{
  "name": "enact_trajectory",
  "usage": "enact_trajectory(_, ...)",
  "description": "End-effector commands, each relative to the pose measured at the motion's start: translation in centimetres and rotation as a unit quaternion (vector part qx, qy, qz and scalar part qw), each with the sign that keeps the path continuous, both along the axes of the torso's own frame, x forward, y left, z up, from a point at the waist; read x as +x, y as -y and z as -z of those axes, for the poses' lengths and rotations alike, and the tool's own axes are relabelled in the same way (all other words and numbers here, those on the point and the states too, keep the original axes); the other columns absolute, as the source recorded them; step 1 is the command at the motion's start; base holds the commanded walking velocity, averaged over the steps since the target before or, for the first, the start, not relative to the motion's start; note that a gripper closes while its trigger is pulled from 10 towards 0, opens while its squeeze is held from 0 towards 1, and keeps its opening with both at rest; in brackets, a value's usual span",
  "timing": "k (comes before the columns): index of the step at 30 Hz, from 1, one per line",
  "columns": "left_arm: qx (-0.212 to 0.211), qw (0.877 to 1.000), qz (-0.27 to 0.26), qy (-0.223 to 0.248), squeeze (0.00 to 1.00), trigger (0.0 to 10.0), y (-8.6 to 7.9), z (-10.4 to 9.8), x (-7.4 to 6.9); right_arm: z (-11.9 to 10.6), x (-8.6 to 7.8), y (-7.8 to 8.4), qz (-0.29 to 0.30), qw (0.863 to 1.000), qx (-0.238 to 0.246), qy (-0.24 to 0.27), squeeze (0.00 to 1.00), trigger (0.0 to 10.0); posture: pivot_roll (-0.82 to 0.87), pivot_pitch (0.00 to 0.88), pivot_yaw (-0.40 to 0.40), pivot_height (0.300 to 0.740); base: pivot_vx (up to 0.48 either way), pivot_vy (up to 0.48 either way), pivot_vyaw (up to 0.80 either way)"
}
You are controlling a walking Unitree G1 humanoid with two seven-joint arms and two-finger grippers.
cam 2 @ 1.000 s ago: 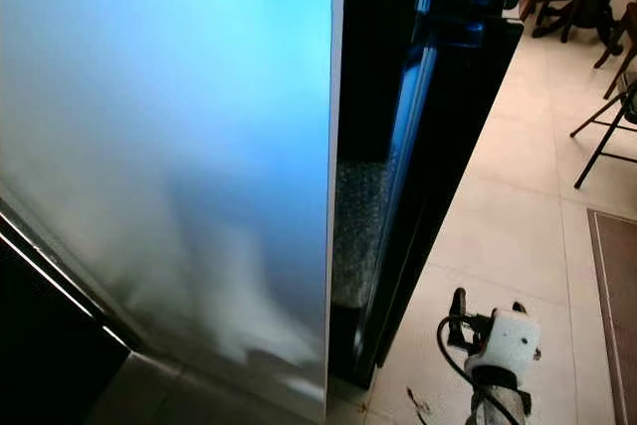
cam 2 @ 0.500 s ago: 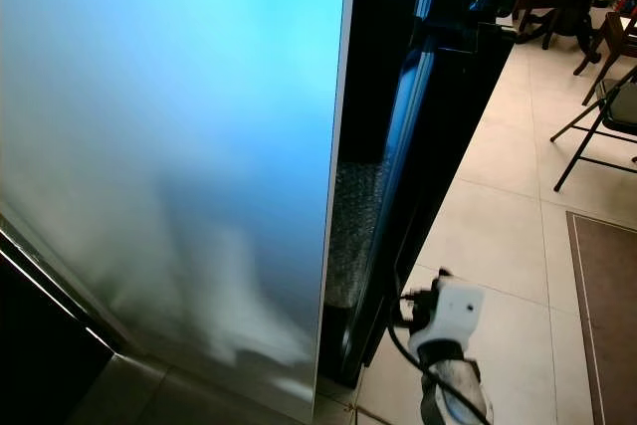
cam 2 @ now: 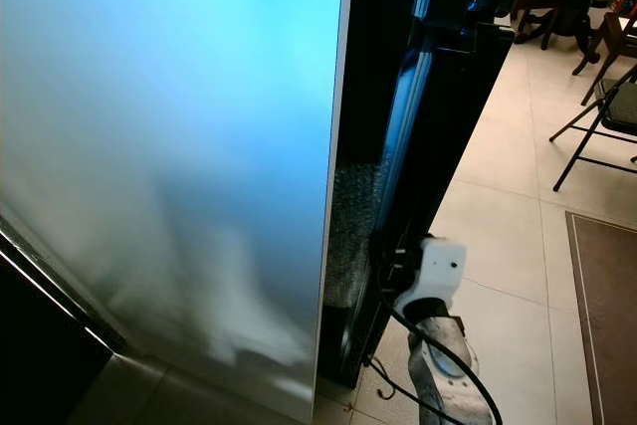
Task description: Restocking fridge
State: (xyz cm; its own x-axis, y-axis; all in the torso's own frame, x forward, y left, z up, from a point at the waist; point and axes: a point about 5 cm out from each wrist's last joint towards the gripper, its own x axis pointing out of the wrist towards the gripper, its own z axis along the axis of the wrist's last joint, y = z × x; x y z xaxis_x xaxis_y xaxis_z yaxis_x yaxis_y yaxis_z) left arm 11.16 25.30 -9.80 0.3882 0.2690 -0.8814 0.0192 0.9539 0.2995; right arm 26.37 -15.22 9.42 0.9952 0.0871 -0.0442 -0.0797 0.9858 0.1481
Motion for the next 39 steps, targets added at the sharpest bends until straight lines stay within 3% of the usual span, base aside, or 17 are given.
enact_trajectory(1,-0.001,1.0,-0.001,-0.005,0.0,10.0,0.2,0.1,-0.2,0.2,0.2,-0.1,-0.002,1.0,-0.014,-0.006,1.0,10.0,0.02,0.0,-0.041,0.74,0.0,0.0,0.0)
enact_trajectory(2,-0.001,1.0,-0.001,-0.005,0.0,10.0,0.2,0.1,-0.2,0.0,0.5,0.1,0.007,1.0,-0.028,-0.001,0.0,10.0,0.02,0.0,-0.04,0.74,0.0,0.0,0.0)
enact_trajectory(14,-0.006,1.0,-0.002,-0.004,0.0,10.0,0.4,0.2,-0.1,-1.4,1.8,1.7,0.051,0.995,-0.071,0.041,0.0,10.0,0.02,0.0,-0.042,0.74,0.0,0.0,0.0)
enact_trajectory(22,-0.006,1.0,-0.001,-0.005,0.0,10.0,0.4,0.2,-0.1,-1.7,1.3,2.4,0.074,0.993,-0.071,0.055,0.0,10.0,0.01,0.0,-0.042,0.74,0.0,0.0,0.0)
enact_trajectory(33,-0.007,1.0,0.003,-0.006,0.0,10.0,0.5,0.2,-0.1,-0.8,-1.0,7.2,0.197,0.976,-0.092,0.033,0.0,10.0,0.0,0.0,-0.043,0.74,0.0,0.0,0.0)
enact_trajectory(39,-0.007,1.0,0.005,-0.006,0.0,10.0,0.5,0.2,-0.1,0.0,-1.8,8.6,0.224,0.97,-0.092,0.013,0.0,10.0,0.0,0.0,-0.043,0.74,0.0,0.0,0.0)
